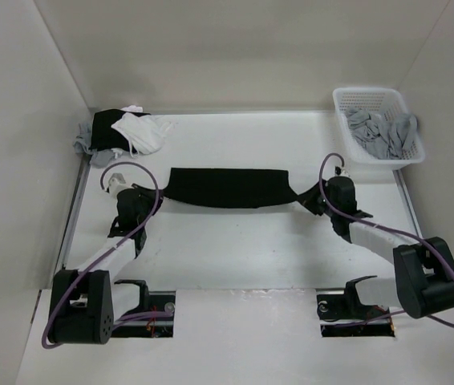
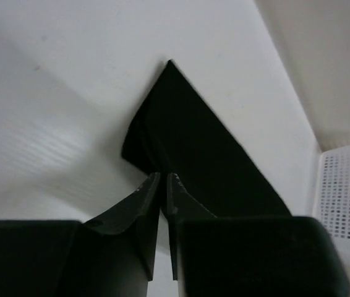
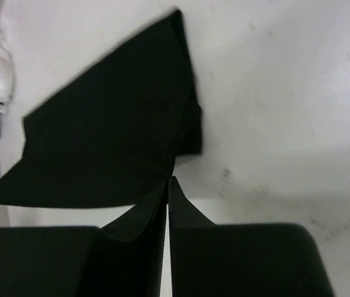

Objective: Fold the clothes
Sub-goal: Fold the tank top

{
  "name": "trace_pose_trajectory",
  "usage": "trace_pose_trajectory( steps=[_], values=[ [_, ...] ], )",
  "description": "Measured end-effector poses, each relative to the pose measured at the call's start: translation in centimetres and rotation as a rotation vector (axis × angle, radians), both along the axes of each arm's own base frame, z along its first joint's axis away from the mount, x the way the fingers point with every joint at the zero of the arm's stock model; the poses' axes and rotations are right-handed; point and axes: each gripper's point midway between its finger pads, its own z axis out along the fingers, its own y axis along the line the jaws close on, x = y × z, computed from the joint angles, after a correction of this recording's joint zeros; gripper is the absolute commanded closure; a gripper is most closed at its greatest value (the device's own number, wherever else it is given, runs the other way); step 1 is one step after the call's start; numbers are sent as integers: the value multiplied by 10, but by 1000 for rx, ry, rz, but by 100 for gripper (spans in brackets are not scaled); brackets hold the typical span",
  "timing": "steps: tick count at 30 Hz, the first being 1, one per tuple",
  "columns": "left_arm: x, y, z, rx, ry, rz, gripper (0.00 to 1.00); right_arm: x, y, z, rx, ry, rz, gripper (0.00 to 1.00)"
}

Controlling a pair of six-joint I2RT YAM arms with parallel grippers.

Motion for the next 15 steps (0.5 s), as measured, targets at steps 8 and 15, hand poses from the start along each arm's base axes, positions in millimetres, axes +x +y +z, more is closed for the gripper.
trace_pose_trajectory(
  steps=[8, 15],
  values=[
    [-22, 33, -46, -60, 120, 106, 73, -37, 0, -49, -19, 113, 7, 43],
    [0, -36, -9, -47, 34, -72, 75, 12, 8, -42, -20, 80, -9, 41]
  ],
)
